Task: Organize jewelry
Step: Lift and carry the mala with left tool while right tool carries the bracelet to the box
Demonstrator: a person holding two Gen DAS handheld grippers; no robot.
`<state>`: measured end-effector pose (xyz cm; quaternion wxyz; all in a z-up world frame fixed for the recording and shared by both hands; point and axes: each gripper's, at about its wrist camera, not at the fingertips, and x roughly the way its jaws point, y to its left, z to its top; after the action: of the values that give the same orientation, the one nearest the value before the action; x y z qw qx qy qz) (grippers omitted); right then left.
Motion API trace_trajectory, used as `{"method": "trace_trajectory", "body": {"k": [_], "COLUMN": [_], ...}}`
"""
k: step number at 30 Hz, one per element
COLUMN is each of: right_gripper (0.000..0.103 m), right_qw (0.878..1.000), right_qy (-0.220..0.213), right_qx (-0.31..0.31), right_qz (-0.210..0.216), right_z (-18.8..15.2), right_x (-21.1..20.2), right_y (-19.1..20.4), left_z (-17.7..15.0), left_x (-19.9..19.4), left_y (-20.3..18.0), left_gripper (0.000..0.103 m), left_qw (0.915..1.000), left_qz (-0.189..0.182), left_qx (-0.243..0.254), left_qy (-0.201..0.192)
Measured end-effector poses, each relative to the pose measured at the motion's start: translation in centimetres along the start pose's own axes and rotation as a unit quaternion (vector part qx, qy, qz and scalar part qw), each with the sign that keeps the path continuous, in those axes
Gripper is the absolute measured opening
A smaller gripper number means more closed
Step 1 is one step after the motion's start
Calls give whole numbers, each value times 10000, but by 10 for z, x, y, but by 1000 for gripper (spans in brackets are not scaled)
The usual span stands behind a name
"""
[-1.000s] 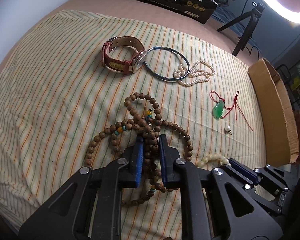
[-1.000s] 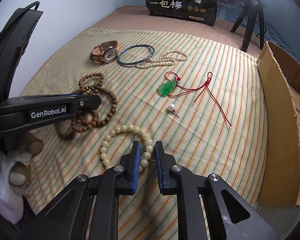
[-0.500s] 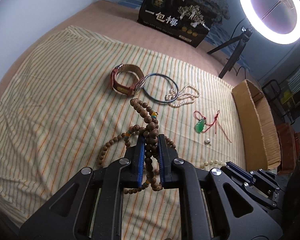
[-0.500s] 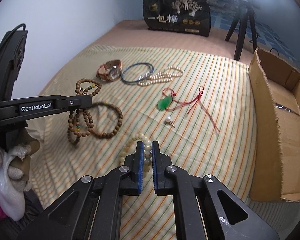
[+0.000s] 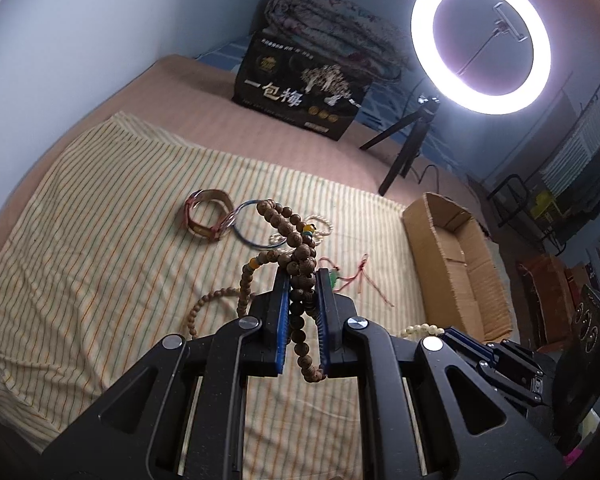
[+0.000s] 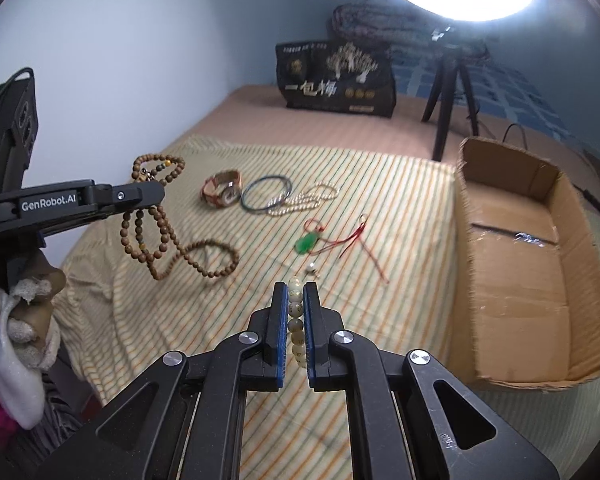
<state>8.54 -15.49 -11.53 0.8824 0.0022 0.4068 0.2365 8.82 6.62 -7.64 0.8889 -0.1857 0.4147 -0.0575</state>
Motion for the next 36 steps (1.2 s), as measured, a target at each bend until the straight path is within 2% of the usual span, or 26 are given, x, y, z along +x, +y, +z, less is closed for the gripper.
{"method": "trace_trajectory", "body": {"k": [11,22,29,36], "right_gripper": [6,6,6,6], "right_qw": [9980,9934,9897,9876], "right_qy": [-541,-770,-861,-788], "right_qx": [204,594,825,967], "right_qz": [-271,-614,-789,-955], "right_z": [6,-2,-2,1], "right_x": [-53,-88,-106,-106], "right_y": [-34,-81,-111,-136], "left_z": [7,23,35,46], "left_x": [-32,-44,-37,-20], "left_y": [-51,-112,-159,-197], "left_gripper": [10,10,10,10], "left_qw": [9980,9927,9878,9838], "left_qz": [-466,-909,-1137,-1383], "left_qx": [324,657,954,1076], "left_qy": [-265,-433,-467,-383]}}
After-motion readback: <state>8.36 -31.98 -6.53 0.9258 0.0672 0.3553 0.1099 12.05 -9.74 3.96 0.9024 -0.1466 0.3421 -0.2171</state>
